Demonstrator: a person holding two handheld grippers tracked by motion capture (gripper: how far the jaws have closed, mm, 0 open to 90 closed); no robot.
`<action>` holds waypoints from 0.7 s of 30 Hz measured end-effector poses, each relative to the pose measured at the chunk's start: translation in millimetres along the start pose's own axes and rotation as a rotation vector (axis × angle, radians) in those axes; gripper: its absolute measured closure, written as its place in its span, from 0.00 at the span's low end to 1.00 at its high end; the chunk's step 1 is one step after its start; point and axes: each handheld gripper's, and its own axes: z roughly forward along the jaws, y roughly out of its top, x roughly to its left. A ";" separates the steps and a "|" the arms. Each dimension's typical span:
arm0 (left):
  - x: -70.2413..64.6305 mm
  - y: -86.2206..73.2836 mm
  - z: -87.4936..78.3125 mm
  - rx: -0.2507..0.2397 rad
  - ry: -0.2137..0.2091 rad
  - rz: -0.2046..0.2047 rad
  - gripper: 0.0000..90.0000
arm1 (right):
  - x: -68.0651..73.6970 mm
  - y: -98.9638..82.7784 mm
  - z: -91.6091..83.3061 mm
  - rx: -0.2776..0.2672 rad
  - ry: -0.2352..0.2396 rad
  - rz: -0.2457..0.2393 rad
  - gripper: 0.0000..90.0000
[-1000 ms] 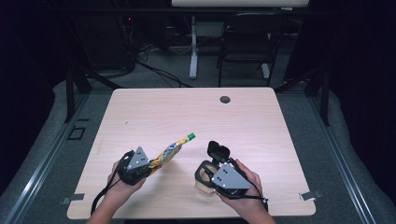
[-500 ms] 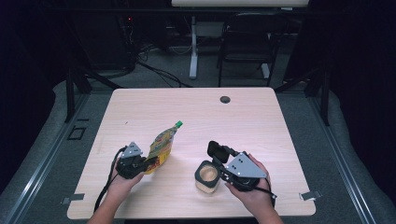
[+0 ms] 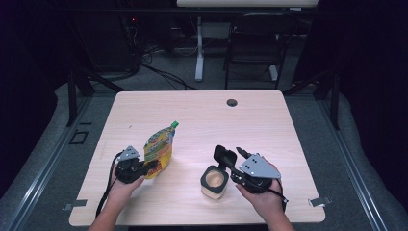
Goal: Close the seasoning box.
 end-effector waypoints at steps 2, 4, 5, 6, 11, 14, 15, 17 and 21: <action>1.2 -0.9 -0.7 0.008 0.004 -0.012 0.95 | 0.4 -0.9 0.2 -0.001 0.001 0.003 0.56; 2.3 -1.9 -1.0 0.008 0.012 -0.014 0.93 | 0.8 -3.3 0.8 0.002 0.003 0.007 0.56; 2.6 -2.6 -1.4 0.012 0.014 -0.020 0.93 | 0.8 -3.3 0.8 0.002 0.003 0.007 0.56; 3.3 -3.5 -1.7 0.016 0.015 -0.026 0.92 | 0.8 -4.6 1.0 0.005 0.002 0.009 0.56; 8.7 -8.9 -5.7 0.019 0.015 -0.053 0.87 | 0.2 -5.5 1.5 0.002 0.008 0.017 0.56; 11.3 -11.0 -8.1 0.020 0.012 -0.063 0.77 | -0.4 -5.7 2.0 0.005 0.014 0.022 0.55; 11.8 -11.1 -9.5 0.023 0.010 -0.064 0.77 | -0.4 -5.7 2.0 0.005 0.014 0.022 0.55; 12.3 -11.3 -11.6 0.011 0.018 -0.070 0.75 | -0.8 -5.9 2.4 0.007 0.018 0.025 0.55; 11.2 -12.1 -15.4 -0.007 0.041 -0.055 0.62 | -1.8 -5.5 3.2 0.000 0.015 0.032 0.54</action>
